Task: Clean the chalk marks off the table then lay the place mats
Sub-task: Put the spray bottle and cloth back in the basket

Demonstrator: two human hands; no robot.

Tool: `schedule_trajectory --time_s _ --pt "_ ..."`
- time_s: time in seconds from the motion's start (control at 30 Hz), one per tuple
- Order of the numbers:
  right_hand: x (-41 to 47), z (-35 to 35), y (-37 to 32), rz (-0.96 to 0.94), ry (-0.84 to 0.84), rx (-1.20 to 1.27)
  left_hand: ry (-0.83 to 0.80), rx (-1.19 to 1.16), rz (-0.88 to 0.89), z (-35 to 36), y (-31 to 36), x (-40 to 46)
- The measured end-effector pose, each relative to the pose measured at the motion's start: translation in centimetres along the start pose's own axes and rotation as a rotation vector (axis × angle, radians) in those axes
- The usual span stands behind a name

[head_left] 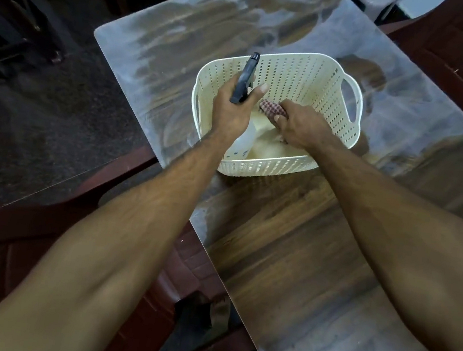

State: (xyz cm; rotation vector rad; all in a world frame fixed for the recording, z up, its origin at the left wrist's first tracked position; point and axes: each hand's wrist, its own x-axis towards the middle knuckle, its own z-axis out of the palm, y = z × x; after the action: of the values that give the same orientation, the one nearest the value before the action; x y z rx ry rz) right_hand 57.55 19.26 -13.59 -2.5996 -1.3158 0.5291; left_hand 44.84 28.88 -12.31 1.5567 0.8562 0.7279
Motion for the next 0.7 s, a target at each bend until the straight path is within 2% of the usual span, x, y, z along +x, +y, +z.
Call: schedule_trajectory --time_s 0.17,0.23,0.33,0.47,0.6,0.7 --pt "-0.1 0.4 0.4 0.036 -0.133 -0.051 -0.098 0.146 -0.135 -0.4 0.2 -0.4" --pt "-0.3 0.1 0.4 0.040 -0.130 -0.041 -0.166 0.221 -0.201 -1.1 0.4 -0.4" --pt "-0.8 -1.3 0.0 0.039 -0.036 0.026 -0.291 0.439 -0.221 -2.5 1.3 -0.8" --pt "-1.8 -3.4 -0.8 0.042 0.106 0.098 -0.391 0.669 -0.114 -3.4 2.8 -1.2" --pt "-4.1 -4.6 -1.5 0.060 0.215 0.153 -0.461 0.648 -0.095 -4.3 4.7 -1.9" --pt "-6.6 -5.3 -1.6 0.050 0.264 0.170 -0.397 0.680 -0.069 -4.6 6.2 -3.4"
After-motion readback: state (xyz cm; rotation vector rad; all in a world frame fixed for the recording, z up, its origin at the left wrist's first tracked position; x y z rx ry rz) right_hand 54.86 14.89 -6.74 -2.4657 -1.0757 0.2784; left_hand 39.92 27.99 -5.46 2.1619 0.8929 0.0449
